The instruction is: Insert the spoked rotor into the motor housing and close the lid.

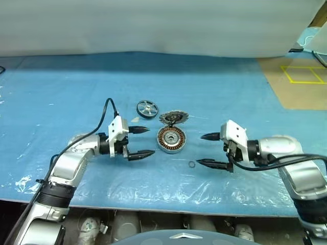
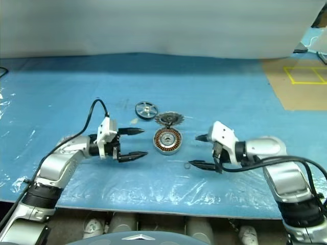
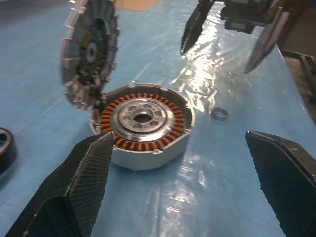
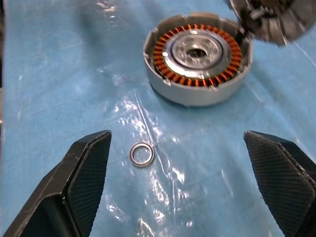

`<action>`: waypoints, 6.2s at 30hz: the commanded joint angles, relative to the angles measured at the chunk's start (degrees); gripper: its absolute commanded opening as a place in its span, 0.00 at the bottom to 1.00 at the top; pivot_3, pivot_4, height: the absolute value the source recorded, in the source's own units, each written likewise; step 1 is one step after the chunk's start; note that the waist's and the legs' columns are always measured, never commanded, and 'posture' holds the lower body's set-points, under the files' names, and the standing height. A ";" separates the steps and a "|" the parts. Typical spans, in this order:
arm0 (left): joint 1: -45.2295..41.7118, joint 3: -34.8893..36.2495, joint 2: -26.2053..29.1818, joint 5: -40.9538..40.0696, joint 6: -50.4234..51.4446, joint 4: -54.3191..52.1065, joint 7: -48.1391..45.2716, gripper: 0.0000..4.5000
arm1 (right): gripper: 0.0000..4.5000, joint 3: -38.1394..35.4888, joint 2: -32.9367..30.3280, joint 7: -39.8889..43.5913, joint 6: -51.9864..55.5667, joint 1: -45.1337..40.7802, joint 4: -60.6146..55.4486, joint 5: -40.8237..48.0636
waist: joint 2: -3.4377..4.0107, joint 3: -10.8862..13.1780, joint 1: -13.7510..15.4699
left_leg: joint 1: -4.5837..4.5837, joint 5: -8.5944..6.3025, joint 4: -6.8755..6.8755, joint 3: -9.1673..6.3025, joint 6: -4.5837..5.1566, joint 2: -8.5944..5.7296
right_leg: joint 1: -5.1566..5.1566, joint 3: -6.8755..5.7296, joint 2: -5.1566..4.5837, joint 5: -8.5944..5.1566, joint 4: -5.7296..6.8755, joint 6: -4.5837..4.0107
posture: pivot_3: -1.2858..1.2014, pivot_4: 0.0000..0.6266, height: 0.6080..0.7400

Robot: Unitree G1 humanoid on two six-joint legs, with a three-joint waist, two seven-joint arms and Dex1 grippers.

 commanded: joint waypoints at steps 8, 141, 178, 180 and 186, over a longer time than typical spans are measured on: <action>-1.97 -0.67 2.01 0.12 -7.91 6.47 -8.52 1.00 | 1.00 6.46 1.82 -5.23 -7.52 3.41 1.02 0.05 | 0.05 -0.03 -0.40 | 0.07 0.00 -0.02 0.02 0.00 -0.04 | 0.06 0.04 0.00 0.00 -0.05 0.00 | 0.52 0.24 1.00; -6.60 -0.31 -5.60 6.83 -21.57 19.30 -2.78 1.00 | 0.14 20.09 11.59 -6.78 -17.33 -21.96 27.27 -6.09 | -0.01 -0.05 -0.42 | -0.01 0.01 0.04 0.00 -0.01 -0.02 | 0.04 -0.04 0.00 0.01 0.05 -0.01 | 0.52 0.24 1.00; -6.47 -0.23 -4.96 7.11 -21.05 19.62 -3.43 1.00 | 0.38 15.09 14.41 -5.76 -10.77 -20.74 22.08 2.40 | -0.01 -0.05 -0.38 | -0.04 0.01 0.03 0.00 -0.01 0.00 | 0.01 -0.04 0.00 0.01 0.04 -0.01 | 0.52 0.24 1.00; -6.53 -0.27 -4.94 7.14 -21.06 19.71 -3.43 1.00 | 0.22 15.60 15.03 -6.71 -11.65 -20.61 22.92 1.43 | -0.01 -0.05 -0.39 | -0.04 0.01 0.02 0.00 -0.01 0.00 | 0.01 -0.05 0.00 0.00 0.04 -0.01 | 0.52 0.24 1.00; -6.79 -0.22 -4.79 7.20 -21.49 20.60 -3.79 1.00 | 0.01 15.93 15.86 -7.83 -11.72 -21.16 23.98 0.35 | -0.01 -0.05 -0.41 | -0.04 0.01 0.02 0.00 -0.02 -0.01 | 0.00 -0.04 -0.01 0.00 0.03 -0.01 | 0.52 0.24 1.00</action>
